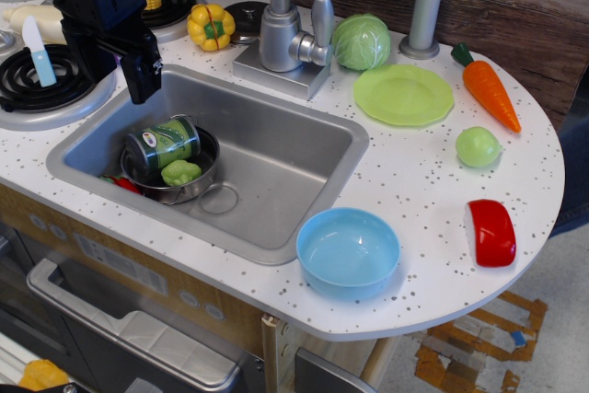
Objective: Put pear in bowl
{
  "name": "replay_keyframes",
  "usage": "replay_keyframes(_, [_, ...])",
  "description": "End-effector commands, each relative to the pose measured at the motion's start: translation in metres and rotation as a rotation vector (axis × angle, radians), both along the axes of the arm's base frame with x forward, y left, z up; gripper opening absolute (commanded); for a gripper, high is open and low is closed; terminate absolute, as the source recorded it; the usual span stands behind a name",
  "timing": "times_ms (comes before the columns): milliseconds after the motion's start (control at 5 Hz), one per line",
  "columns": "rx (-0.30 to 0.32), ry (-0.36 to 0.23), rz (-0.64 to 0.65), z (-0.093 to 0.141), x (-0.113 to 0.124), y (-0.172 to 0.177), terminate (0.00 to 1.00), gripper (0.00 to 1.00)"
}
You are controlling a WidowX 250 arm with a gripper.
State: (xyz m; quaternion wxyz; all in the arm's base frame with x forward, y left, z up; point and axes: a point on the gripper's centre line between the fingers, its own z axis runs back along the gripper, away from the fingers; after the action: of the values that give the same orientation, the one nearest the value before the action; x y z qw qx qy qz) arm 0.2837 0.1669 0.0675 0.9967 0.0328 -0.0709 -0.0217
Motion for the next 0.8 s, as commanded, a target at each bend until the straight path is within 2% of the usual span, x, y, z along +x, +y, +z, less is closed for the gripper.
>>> replay_keyframes(0, [0.0, 0.0, 0.0, 0.0, 0.0, 0.0, 0.0, 1.0])
replay_keyframes(200, [-0.005, 0.004, 0.048, 0.013, 0.018, -0.023, 0.0, 1.0])
replay_keyframes(400, [0.015, -0.015, 0.101, 0.022, 0.034, -0.063, 0.0, 1.0])
replay_keyframes(600, [-0.115, -0.033, 0.067, 0.042, 0.063, -0.11, 0.0, 1.0])
